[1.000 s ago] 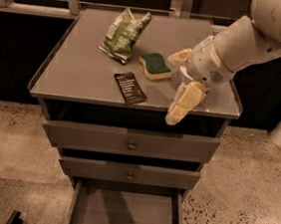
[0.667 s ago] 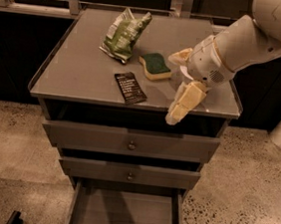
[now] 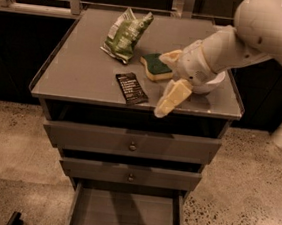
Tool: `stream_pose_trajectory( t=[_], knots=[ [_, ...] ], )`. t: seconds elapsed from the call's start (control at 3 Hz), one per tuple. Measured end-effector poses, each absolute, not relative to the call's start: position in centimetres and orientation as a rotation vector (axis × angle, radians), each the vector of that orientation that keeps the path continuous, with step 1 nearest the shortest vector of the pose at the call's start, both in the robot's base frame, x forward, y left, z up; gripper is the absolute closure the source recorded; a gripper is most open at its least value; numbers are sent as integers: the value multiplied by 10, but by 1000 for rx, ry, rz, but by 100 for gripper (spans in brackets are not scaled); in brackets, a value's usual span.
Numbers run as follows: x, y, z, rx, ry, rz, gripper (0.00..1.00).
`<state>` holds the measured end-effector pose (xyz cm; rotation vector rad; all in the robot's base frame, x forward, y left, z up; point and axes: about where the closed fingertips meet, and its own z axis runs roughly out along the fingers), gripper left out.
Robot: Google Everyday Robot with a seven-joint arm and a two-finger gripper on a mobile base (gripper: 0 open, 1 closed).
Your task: Place rxbar chocolate into bottom drawer
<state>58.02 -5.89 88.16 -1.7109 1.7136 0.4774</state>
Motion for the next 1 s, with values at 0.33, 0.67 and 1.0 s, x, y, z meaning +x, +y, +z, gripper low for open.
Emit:
stream_pose_trajectory(
  t=[0.33,0.67,1.0],
  knots=[
    [611,-31,870,-1721,1657,554,0],
    [631,-4,855,-1727,1619,640,0],
    [640,12,836,-1729,1624,714,0]
  ],
)
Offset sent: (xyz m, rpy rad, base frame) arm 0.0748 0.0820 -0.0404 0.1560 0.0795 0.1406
